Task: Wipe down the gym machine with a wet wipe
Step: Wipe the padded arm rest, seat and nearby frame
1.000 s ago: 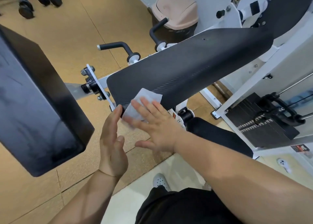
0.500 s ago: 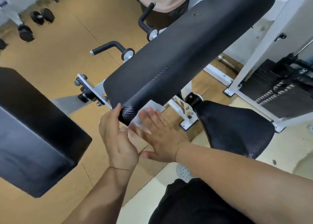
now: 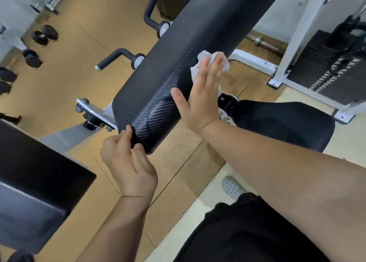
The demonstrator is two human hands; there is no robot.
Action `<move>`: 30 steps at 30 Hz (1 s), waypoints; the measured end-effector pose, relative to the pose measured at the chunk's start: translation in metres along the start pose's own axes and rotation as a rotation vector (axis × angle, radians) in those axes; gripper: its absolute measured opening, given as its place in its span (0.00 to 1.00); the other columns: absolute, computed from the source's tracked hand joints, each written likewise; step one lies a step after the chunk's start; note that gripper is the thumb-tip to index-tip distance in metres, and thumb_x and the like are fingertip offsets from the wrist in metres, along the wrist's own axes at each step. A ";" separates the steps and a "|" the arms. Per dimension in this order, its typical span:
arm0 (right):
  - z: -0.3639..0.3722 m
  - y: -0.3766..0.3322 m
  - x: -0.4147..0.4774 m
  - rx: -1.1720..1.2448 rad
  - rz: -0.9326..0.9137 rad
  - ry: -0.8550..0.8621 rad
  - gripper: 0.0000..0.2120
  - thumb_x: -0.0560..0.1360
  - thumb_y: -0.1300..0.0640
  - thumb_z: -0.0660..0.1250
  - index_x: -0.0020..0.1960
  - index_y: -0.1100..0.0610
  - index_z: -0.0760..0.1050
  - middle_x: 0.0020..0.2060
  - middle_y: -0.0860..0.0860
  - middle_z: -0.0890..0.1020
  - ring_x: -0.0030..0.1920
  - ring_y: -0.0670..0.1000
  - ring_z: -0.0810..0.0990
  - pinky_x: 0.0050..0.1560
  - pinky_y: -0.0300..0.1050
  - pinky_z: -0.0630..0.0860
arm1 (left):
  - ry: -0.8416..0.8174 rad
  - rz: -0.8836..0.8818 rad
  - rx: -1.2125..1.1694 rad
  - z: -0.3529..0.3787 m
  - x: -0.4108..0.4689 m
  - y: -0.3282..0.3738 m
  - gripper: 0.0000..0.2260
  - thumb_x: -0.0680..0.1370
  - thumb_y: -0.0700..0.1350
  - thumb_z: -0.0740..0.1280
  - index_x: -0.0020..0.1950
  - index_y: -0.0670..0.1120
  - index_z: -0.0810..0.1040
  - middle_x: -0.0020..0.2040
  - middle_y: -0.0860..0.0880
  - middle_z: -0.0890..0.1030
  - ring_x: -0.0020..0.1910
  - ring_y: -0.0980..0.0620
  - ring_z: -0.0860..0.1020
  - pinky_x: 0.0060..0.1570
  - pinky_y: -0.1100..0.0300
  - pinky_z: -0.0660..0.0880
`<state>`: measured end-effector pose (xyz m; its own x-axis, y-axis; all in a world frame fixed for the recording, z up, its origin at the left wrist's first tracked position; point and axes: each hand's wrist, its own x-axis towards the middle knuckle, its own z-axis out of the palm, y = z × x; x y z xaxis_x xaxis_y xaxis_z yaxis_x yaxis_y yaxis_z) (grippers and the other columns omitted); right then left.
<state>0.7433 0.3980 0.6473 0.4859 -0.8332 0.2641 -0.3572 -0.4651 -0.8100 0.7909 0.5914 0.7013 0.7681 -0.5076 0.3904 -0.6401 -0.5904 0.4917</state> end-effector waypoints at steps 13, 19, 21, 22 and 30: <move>-0.010 0.023 0.026 0.124 0.075 -0.035 0.47 0.80 0.34 0.52 0.82 0.64 0.37 0.79 0.68 0.35 0.80 0.66 0.32 0.81 0.64 0.44 | -0.163 0.193 -0.017 0.039 0.074 0.085 0.26 0.77 0.49 0.53 0.68 0.39 0.77 0.62 0.46 0.76 0.63 0.53 0.69 0.66 0.56 0.64; -0.047 0.048 0.093 -0.086 -0.131 -0.018 0.43 0.80 0.34 0.51 0.83 0.65 0.52 0.81 0.68 0.48 0.82 0.69 0.43 0.80 0.67 0.46 | -0.247 0.257 0.075 0.081 0.126 0.118 0.24 0.81 0.49 0.55 0.71 0.39 0.75 0.65 0.40 0.77 0.66 0.45 0.72 0.64 0.70 0.58; -0.051 0.056 0.056 -0.248 -0.419 -0.221 0.42 0.80 0.33 0.52 0.83 0.61 0.54 0.82 0.65 0.47 0.82 0.67 0.42 0.81 0.65 0.45 | -0.268 0.222 0.089 0.092 0.143 0.128 0.22 0.81 0.48 0.55 0.71 0.40 0.76 0.66 0.41 0.77 0.66 0.46 0.71 0.64 0.68 0.59; -0.054 0.063 0.040 -0.379 -0.570 -0.320 0.42 0.81 0.31 0.49 0.83 0.60 0.52 0.82 0.64 0.45 0.82 0.65 0.41 0.81 0.63 0.44 | -0.277 0.198 0.091 0.098 0.149 0.131 0.22 0.81 0.48 0.54 0.70 0.41 0.76 0.66 0.42 0.77 0.66 0.47 0.72 0.64 0.65 0.61; -0.133 0.132 0.193 -0.408 -0.495 -0.222 0.44 0.80 0.31 0.53 0.83 0.61 0.52 0.83 0.61 0.53 0.83 0.62 0.48 0.81 0.63 0.47 | -0.414 0.208 0.327 0.123 0.152 0.137 0.23 0.81 0.58 0.51 0.69 0.48 0.73 0.64 0.45 0.76 0.58 0.41 0.76 0.55 0.43 0.75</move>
<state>0.6844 0.1360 0.6609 0.8063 -0.4318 0.4042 -0.3015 -0.8880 -0.3472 0.8178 0.3564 0.7320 0.5956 -0.7989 0.0834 -0.8005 -0.5817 0.1443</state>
